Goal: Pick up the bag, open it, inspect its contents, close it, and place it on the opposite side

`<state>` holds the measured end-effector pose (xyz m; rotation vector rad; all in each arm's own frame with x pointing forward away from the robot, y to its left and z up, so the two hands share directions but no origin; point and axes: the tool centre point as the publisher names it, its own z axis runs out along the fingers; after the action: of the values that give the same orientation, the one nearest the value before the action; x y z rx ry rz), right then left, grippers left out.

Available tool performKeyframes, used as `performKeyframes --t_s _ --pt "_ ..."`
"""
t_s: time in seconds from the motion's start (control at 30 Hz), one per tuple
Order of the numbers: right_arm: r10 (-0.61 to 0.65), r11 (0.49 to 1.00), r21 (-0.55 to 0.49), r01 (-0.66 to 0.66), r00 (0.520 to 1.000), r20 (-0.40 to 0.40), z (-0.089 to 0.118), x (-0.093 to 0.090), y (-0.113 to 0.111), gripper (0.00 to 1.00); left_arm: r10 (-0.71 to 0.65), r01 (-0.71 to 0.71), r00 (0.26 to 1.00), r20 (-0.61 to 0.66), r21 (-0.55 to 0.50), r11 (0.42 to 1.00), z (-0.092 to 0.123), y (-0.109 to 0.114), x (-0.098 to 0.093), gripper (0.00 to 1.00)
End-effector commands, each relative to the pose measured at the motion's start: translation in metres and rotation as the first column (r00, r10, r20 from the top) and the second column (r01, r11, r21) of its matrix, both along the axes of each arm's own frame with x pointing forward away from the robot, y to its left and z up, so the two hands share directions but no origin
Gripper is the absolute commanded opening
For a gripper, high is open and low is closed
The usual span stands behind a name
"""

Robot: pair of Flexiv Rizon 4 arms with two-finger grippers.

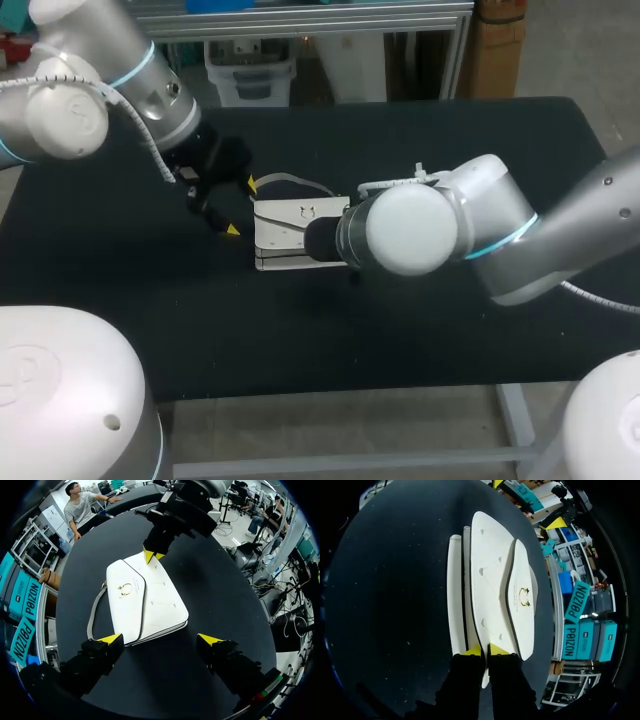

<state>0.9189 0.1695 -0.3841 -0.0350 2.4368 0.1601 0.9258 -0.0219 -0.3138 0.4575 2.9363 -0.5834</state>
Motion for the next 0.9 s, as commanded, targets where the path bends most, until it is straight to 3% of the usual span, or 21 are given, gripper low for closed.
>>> performKeyframes --t_s 0.03,0.47,0.9 --pt "0.001 1.0 0.004 -0.001 1.0 0.003 -0.003 -0.001 -0.001 0.0 -0.035 0.041 0.989 0.142 -0.045 0.998 -0.002 -0.01 -0.01 1.0" --pt "0.001 1.0 0.004 -0.001 1.0 0.003 -0.003 -0.001 -0.001 0.0 -0.128 0.217 0.894 0.43 -0.164 0.962 -0.014 -0.03 -0.01 1.0" --pt "0.001 1.0 0.004 -0.001 1.0 0.003 -0.003 -0.001 -0.001 0.0 -0.137 0.228 0.888 0.439 -0.16 0.96 -0.013 -0.032 -0.007 1.0"
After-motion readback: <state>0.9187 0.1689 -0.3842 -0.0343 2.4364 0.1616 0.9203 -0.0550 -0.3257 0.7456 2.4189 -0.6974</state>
